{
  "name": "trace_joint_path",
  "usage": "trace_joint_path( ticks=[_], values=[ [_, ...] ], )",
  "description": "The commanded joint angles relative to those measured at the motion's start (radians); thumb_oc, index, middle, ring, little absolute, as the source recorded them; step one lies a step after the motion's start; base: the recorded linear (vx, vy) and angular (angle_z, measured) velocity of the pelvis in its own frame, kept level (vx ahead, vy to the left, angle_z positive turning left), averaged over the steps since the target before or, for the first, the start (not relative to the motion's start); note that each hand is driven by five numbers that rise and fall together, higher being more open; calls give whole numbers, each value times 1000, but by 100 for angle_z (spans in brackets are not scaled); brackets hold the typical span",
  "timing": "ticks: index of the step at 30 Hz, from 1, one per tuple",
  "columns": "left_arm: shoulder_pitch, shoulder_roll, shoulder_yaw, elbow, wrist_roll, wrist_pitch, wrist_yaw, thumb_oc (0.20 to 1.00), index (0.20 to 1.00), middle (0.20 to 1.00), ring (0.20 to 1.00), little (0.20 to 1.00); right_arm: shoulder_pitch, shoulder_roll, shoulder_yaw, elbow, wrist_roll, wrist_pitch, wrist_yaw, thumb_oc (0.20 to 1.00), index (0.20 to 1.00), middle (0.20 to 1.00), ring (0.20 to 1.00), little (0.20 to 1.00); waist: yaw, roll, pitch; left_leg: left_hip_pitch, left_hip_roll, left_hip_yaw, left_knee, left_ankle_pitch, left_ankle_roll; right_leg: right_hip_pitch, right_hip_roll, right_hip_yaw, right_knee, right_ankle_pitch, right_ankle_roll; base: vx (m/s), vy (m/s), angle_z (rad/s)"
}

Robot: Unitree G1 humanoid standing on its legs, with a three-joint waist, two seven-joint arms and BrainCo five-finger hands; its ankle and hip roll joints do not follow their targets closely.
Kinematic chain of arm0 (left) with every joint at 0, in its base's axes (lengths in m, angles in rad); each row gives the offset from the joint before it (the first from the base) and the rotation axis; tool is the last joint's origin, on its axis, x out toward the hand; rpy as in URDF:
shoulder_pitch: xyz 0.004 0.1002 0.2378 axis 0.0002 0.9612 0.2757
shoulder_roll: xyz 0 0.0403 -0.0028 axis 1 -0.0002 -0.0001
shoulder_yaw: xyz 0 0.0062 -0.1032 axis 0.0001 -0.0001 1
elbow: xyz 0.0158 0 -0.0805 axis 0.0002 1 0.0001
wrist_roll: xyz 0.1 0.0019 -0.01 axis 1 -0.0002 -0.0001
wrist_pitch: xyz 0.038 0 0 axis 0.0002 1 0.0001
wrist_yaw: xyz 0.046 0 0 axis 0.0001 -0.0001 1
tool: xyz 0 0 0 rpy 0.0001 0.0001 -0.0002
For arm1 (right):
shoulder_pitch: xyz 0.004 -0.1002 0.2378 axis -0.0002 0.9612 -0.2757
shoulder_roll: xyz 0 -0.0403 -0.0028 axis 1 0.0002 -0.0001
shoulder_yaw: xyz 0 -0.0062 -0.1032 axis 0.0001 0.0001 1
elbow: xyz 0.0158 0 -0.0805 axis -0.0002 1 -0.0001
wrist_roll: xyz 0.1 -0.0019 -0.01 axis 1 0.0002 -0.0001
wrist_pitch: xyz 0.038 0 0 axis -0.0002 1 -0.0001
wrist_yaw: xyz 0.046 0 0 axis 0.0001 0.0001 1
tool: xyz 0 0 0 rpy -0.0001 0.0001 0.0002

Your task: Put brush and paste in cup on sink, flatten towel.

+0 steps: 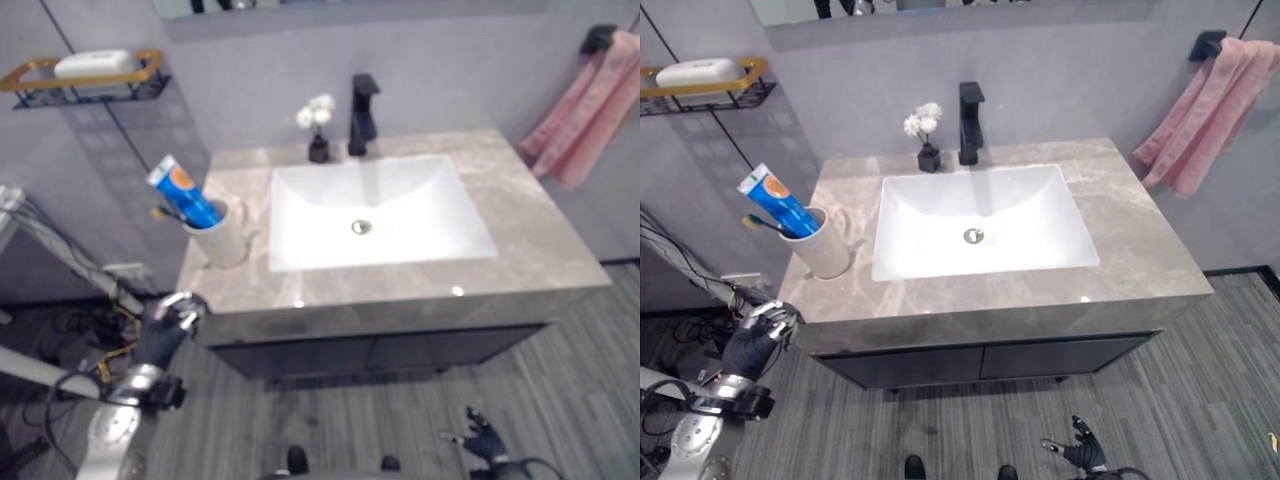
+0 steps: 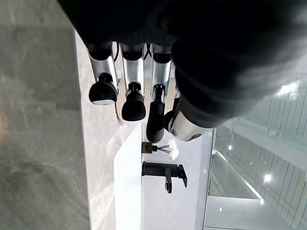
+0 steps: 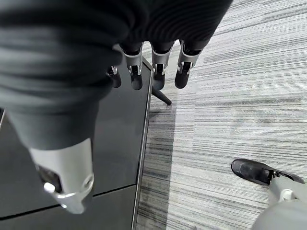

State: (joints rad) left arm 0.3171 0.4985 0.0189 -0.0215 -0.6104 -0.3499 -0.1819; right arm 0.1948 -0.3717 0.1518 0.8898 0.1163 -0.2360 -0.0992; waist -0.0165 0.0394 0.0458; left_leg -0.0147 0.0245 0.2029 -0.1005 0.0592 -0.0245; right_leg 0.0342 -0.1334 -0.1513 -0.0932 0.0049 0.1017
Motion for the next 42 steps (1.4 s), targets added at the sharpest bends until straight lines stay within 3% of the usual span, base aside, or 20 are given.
trace_joint_path(
  ticks=[1,42],
  values=[
    [-75,4,45,-31,2,-82,29,200,200,200,200,200,-67,9,29,23,-19,-28,-19,1000,1000,1000,1000,1000,-12,-42,32,-2,38,-47,13,-92,4,-32,-76,-53,6,52,37,0,0,0],
    [-254,4,35,-21,87,-133,181,200,200,200,200,200,-110,-11,61,-20,-16,-39,-50,1000,1000,1000,1000,1000,-35,-65,82,-76,49,-39,13,-83,-3,-120,-61,-33,6,63,37,7,0,-1]
  ],
)
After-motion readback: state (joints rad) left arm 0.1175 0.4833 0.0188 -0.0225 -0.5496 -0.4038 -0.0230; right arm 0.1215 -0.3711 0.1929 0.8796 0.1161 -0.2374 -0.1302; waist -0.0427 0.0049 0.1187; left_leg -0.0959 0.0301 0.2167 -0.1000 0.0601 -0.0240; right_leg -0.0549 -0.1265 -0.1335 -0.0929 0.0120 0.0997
